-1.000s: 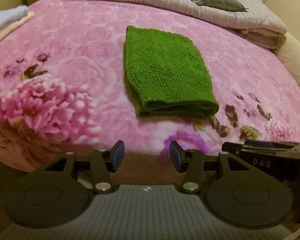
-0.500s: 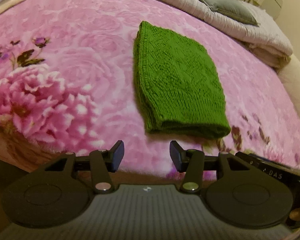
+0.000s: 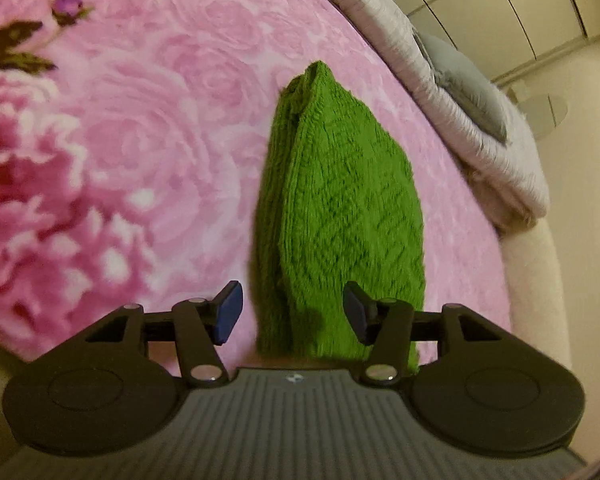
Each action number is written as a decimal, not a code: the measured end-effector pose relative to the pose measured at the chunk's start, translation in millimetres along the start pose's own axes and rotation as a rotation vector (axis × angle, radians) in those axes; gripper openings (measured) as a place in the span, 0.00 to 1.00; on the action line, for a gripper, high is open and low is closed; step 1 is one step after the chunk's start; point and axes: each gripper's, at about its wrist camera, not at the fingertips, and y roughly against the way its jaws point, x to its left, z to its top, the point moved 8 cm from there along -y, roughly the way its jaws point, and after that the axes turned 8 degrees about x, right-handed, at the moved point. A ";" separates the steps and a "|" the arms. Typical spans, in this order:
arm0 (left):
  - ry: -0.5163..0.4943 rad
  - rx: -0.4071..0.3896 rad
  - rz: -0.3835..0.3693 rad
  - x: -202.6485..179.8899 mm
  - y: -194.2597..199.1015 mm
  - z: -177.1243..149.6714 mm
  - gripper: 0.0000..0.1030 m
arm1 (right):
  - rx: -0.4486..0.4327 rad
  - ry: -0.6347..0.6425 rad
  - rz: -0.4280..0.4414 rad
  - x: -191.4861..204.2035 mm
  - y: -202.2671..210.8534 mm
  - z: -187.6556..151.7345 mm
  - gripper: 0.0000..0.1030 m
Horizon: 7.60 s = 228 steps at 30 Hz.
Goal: Fold clothes
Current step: 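Grasp the folded vest's end with the left gripper while the right gripper grasps it too, then lift the folded vest with both grippers and carry it toward the clothes stack, then lower the vest onto the light blue folded clothes with both grippers, then open both grippers and release the vest on the stack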
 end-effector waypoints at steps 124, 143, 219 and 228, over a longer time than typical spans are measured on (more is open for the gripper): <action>-0.033 0.074 -0.106 359.1 322.1 643.7 0.25 | 0.165 -0.175 0.249 705.8 -495.9 138.5 0.35; -0.293 0.010 0.181 338.9 373.7 594.7 0.20 | 0.104 0.261 -0.039 719.9 -455.9 97.9 0.39; -0.418 -0.008 0.588 264.3 499.2 456.1 0.45 | 0.163 0.387 -0.321 807.8 -324.6 5.7 0.48; -0.518 -0.070 0.655 246.4 492.8 442.2 0.48 | 0.174 0.359 -0.333 792.4 -304.3 -1.8 0.48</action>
